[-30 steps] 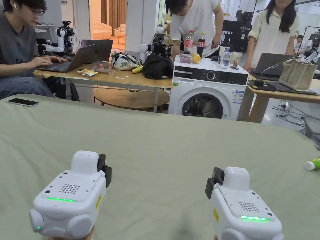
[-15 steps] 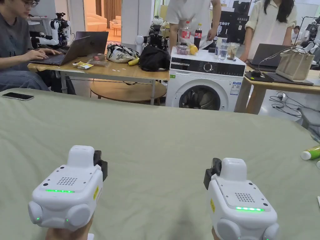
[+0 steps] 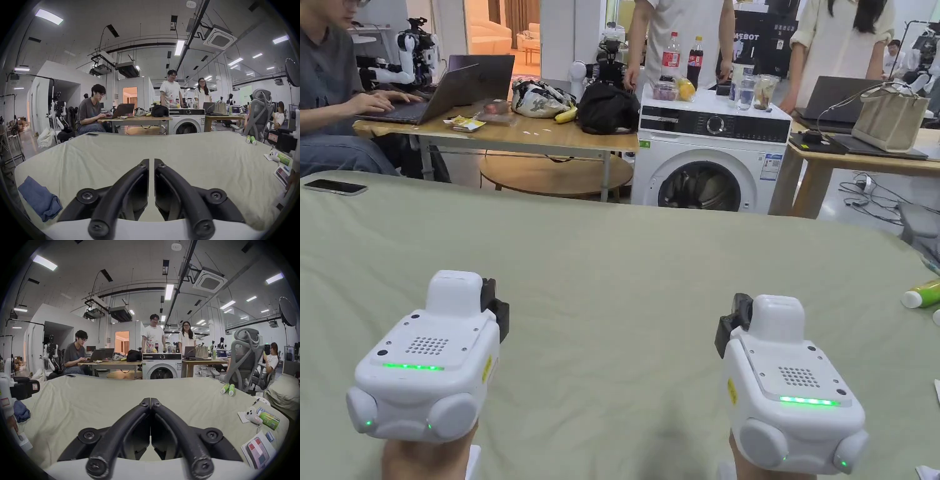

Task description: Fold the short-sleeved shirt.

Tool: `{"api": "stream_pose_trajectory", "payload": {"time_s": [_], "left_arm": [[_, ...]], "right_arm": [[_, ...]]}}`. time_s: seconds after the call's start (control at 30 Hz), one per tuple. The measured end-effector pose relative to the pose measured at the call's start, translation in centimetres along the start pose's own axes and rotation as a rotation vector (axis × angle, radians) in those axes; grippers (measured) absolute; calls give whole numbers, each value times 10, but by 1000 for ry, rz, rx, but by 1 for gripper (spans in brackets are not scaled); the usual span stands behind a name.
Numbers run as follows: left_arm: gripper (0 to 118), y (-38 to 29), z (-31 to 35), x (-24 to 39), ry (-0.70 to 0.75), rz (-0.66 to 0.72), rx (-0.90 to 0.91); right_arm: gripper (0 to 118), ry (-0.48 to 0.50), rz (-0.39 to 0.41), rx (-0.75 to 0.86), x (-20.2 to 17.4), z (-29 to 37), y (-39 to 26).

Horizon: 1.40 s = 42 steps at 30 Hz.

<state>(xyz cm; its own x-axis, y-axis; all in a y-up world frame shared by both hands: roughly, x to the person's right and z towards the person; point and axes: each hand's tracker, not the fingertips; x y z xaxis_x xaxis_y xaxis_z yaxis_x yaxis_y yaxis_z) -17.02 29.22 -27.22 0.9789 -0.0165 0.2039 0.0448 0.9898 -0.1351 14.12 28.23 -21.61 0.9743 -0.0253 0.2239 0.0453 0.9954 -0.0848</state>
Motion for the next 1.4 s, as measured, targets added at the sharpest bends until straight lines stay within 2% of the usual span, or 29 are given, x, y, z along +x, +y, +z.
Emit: {"api": "stream_pose_trajectory", "payload": {"time_s": [0.07,0.1,0.13,0.2,0.23,0.3,0.33,0.4,0.5,0.73,0.8,0.87,0.97,1.03,1.23,1.4], "left_arm": [[9,1,1,-2,0,0,-3],[18,2,1,-3,3,1,-7],[28,2,1,-4,4,3,-7],[51,2,1,-5,1,9,-9],[61,2,1,-6,-4,16,-8],[79,3,2,-8,-18,49,-13],[82,3,2,-10,-30,62,-12],[82,3,2,-11,-34,79,-20],[82,3,0,-13,-31,86,-22],[82,3,4,-13,-7,99,4],[82,3,4,-14,2,113,19],[82,3,5,-16,3,137,34],[82,2,4,-20,-19,163,53],[82,1,5,-20,-29,156,69],[82,-4,12,-19,-54,143,141],[82,0,11,-13,-40,103,108]], "right_arm": [[0,-9,3,0,0,1,1],[3,-11,10,0,-1,1,1],[19,-18,18,-2,-1,2,2],[64,-29,32,-4,-2,1,1],[73,-28,32,-5,-2,1,2],[75,-35,41,1,-2,1,1],[75,-41,49,3,-2,0,1],[77,-52,63,5,-3,0,3],[89,-58,54,3,-1,-1,4],[89,-39,7,-32,12,-4,4],[89,15,-50,-59,17,-6,4],[89,29,-74,-44,20,-5,4],[90,7,-99,-4,19,-2,3],[90,-37,-73,-10,16,-1,6],[90,14,-130,-29,15,-5,10],[90,1,-204,-77,16,-9,13]]}}
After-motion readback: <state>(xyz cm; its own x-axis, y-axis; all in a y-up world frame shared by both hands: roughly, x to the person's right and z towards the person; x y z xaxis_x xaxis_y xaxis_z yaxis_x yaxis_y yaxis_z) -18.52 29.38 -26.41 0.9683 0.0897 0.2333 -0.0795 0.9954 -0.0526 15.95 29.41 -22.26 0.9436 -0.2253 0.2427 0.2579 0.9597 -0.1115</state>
